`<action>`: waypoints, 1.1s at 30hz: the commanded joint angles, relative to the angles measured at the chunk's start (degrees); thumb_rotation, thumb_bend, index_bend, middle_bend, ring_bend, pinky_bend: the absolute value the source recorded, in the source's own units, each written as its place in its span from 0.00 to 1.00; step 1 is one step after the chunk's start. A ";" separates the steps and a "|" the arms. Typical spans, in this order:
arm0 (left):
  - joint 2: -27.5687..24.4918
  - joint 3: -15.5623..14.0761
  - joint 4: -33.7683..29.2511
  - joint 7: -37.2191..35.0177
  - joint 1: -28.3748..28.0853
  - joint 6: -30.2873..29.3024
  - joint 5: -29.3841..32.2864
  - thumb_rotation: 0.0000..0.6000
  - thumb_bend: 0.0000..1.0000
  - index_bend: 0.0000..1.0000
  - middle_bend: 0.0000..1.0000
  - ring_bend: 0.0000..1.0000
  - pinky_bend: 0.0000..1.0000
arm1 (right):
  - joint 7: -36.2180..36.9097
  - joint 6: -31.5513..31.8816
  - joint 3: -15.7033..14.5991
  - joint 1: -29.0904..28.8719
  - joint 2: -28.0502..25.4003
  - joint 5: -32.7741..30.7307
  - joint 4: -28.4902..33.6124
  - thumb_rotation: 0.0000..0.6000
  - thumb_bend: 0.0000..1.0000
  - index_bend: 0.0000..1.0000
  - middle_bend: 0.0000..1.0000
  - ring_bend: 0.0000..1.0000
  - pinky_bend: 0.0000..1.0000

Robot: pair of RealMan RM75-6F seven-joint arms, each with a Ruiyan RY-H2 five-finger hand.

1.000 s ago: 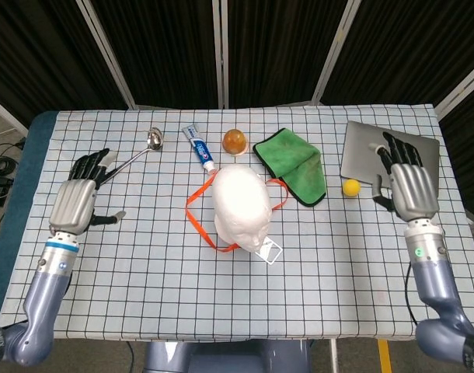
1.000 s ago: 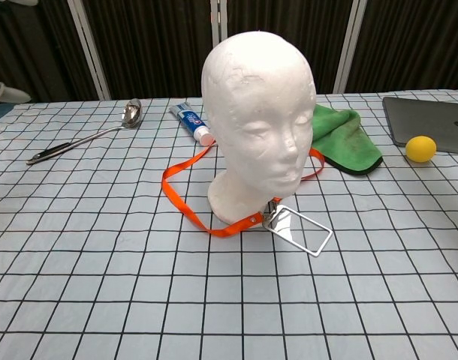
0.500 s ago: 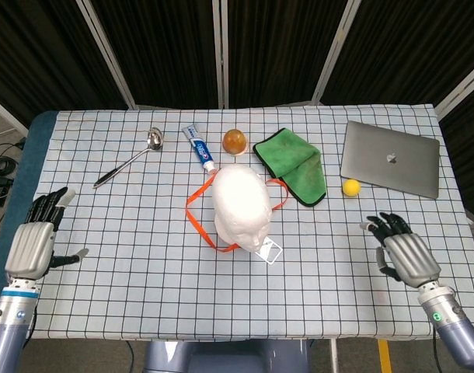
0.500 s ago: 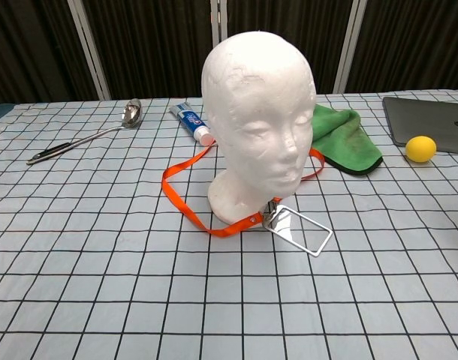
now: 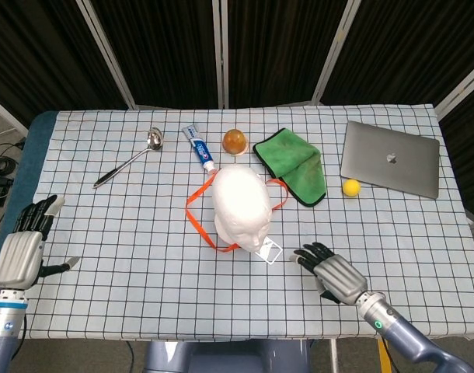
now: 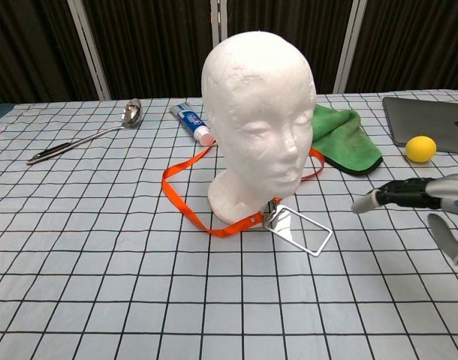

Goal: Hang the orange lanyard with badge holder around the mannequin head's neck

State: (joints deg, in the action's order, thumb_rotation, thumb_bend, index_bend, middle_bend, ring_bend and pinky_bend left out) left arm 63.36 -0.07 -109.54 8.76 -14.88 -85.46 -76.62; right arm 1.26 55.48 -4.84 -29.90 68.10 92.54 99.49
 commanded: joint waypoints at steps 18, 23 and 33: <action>-0.29 2.24 1.14 -0.84 1.07 1.73 0.62 1.00 0.00 0.00 0.00 0.00 0.00 | -11.90 -12.53 6.45 -8.63 12.69 -13.30 -3.08 1.00 1.00 0.07 0.09 0.00 0.05; -0.39 2.52 1.16 -1.24 1.28 2.12 0.48 1.00 0.00 0.00 0.00 0.00 0.00 | -14.07 -13.57 6.48 -9.00 13.46 -17.40 -4.13 1.00 1.00 0.07 0.09 0.00 0.05; -0.31 2.95 1.01 -1.26 1.73 2.63 -0.43 1.00 0.00 0.00 0.00 0.00 0.00 | -14.79 -14.24 5.31 -9.22 13.13 -20.18 -4.41 1.00 1.00 0.07 0.09 0.00 0.05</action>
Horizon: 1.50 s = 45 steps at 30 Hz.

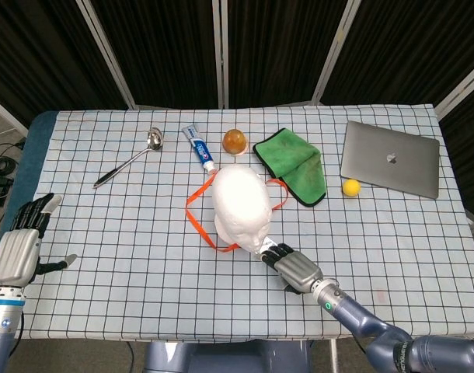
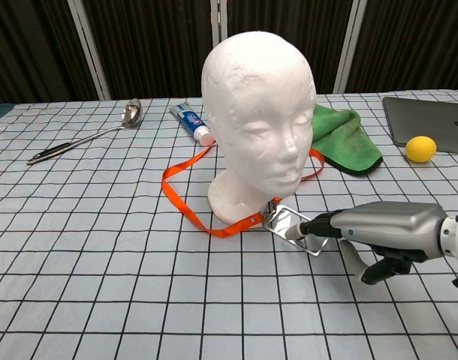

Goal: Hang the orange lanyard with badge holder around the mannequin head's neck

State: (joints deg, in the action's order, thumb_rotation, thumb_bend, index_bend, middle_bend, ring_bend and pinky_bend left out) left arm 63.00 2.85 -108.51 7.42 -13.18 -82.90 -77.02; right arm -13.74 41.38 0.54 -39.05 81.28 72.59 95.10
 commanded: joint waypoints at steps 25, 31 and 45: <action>0.13 1.20 -0.01 0.18 0.67 1.29 -0.07 1.00 0.00 0.00 0.00 0.00 0.00 | 4.94 -1.40 -6.09 1.16 -6.50 5.37 5.61 1.00 1.00 0.07 0.09 0.00 0.05; 0.12 1.38 0.00 0.22 0.82 1.43 -0.14 1.00 0.00 0.00 0.00 0.00 0.00 | 6.93 -0.94 -8.51 2.11 -8.84 8.88 7.76 1.00 1.00 0.07 0.09 0.00 0.05; 0.29 1.50 -0.27 0.68 1.21 1.52 -0.74 1.00 0.00 0.00 0.00 0.00 0.00 | 9.73 -0.08 -12.49 3.24 -12.36 15.17 10.51 1.00 1.00 0.07 0.09 0.00 0.05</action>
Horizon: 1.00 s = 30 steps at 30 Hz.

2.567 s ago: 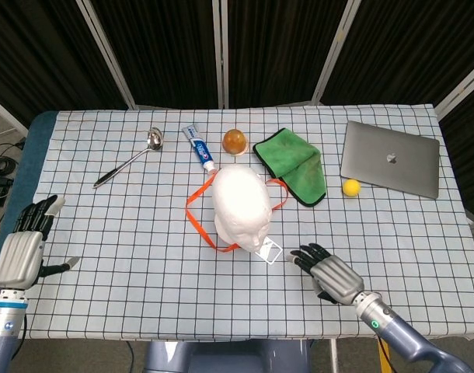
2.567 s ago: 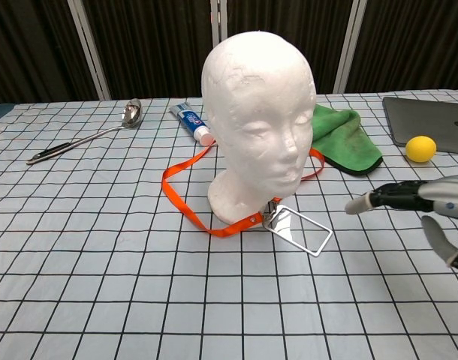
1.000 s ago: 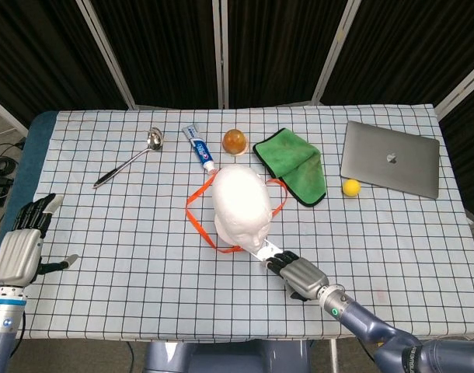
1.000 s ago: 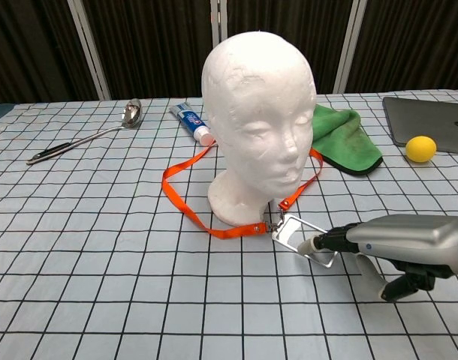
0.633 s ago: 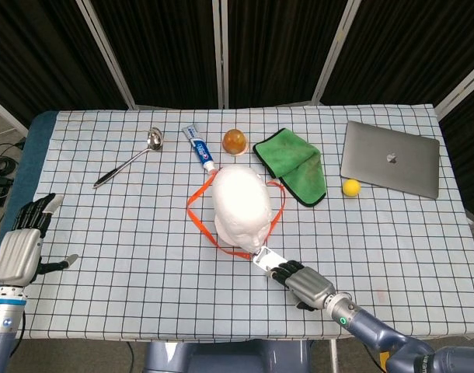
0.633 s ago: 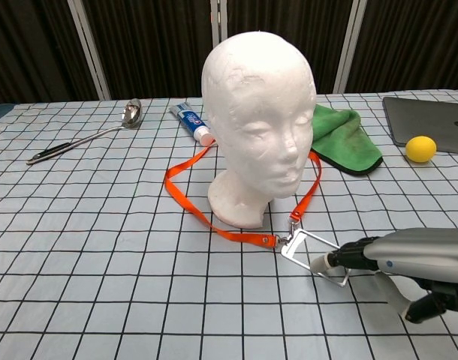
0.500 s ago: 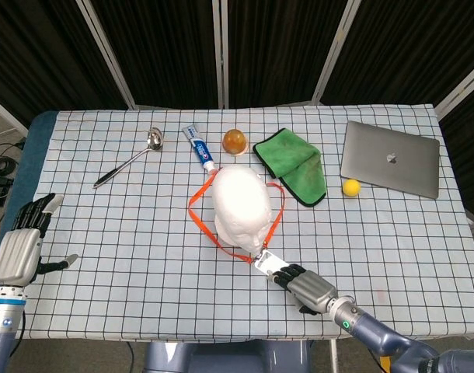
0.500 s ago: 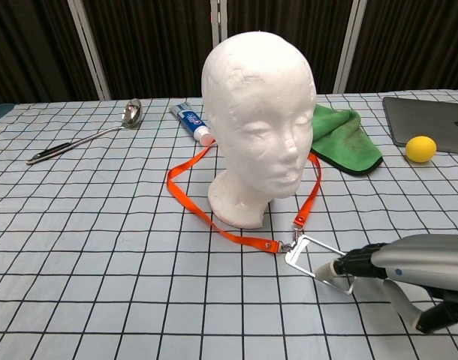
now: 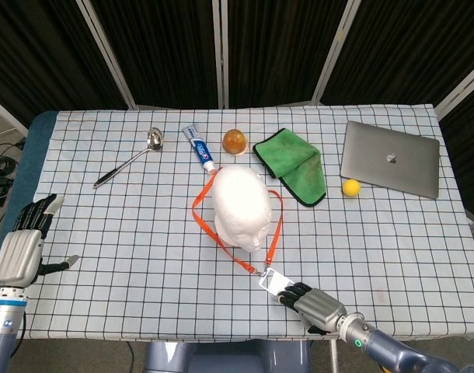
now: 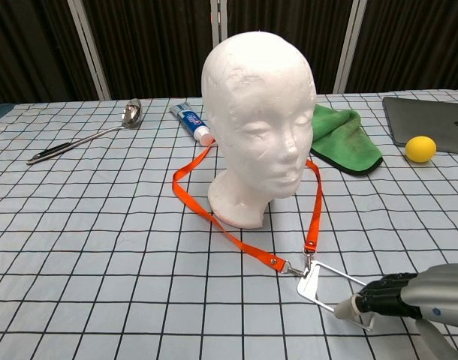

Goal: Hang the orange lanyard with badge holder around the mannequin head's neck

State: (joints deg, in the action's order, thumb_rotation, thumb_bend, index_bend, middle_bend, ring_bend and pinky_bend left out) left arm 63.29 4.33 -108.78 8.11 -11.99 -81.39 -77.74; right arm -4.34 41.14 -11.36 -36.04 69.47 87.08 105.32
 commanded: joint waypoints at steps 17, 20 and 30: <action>0.16 0.28 -0.11 0.29 0.37 0.08 -0.29 1.00 0.00 0.00 0.00 0.00 0.00 | 4.96 12.96 -2.11 4.02 -5.82 11.74 0.79 1.00 1.00 0.08 0.09 0.00 0.05; 0.09 0.23 -0.06 0.20 0.55 -0.10 -0.46 1.00 0.00 0.00 0.00 0.00 0.00 | 5.74 17.85 -2.16 5.79 -7.89 13.41 -0.28 1.00 0.98 0.08 0.09 0.00 0.03; 0.34 -1.43 2.34 0.40 2.40 -2.48 -3.94 1.00 0.00 0.00 0.00 0.00 0.00 | 6.92 41.85 1.48 20.88 -10.78 5.89 -4.90 1.00 0.13 0.05 0.01 0.00 0.00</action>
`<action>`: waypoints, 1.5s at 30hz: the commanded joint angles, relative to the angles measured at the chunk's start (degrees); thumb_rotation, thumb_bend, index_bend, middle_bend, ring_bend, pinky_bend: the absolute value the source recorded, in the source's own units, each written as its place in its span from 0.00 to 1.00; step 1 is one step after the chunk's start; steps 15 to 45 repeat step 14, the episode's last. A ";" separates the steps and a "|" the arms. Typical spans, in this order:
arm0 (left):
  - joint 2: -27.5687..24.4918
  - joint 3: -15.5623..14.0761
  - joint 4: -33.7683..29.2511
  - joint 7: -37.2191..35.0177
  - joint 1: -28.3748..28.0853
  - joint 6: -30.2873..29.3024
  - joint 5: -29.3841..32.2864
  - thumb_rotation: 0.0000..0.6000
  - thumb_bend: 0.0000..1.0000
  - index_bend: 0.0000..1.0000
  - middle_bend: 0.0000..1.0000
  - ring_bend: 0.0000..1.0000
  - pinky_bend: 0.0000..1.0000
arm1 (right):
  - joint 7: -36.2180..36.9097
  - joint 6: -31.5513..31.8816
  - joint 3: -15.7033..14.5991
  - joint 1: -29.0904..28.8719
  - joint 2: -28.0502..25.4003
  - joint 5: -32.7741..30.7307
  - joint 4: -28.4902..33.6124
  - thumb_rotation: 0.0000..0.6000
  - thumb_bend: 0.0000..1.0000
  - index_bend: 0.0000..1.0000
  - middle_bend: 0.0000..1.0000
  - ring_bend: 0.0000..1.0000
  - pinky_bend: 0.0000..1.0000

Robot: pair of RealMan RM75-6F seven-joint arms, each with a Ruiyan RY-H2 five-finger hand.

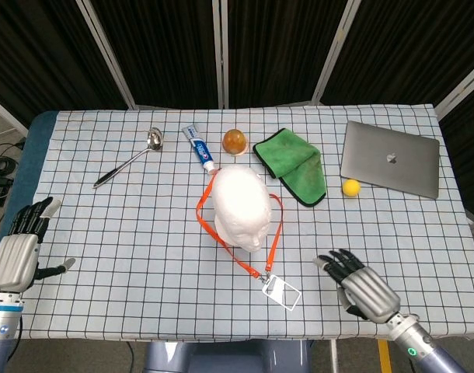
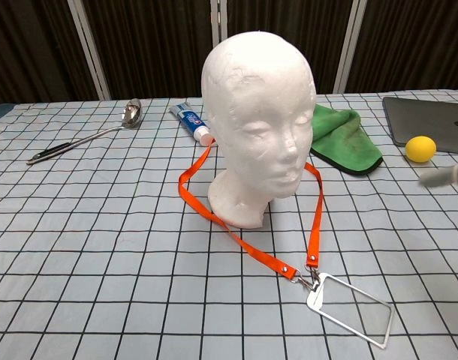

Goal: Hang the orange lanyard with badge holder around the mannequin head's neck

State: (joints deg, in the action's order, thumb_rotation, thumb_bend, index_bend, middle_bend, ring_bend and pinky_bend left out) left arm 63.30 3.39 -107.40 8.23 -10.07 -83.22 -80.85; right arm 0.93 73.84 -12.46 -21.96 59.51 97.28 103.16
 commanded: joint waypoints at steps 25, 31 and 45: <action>1.44 -3.05 5.39 -3.06 3.04 -2.55 -4.57 1.00 0.00 0.00 0.00 0.00 0.00 | -0.04 22.93 7.19 15.29 6.05 -3.98 -17.16 1.00 0.00 0.00 0.00 0.00 0.00; 1.44 -3.05 5.39 -3.06 3.04 -2.55 -4.57 1.00 0.00 0.00 0.00 0.00 0.00 | -0.04 22.93 7.19 15.29 6.05 -3.98 -17.16 1.00 0.00 0.00 0.00 0.00 0.00; 1.44 -3.05 5.39 -3.06 3.04 -2.55 -4.57 1.00 0.00 0.00 0.00 0.00 0.00 | -0.04 22.93 7.19 15.29 6.05 -3.98 -17.16 1.00 0.00 0.00 0.00 0.00 0.00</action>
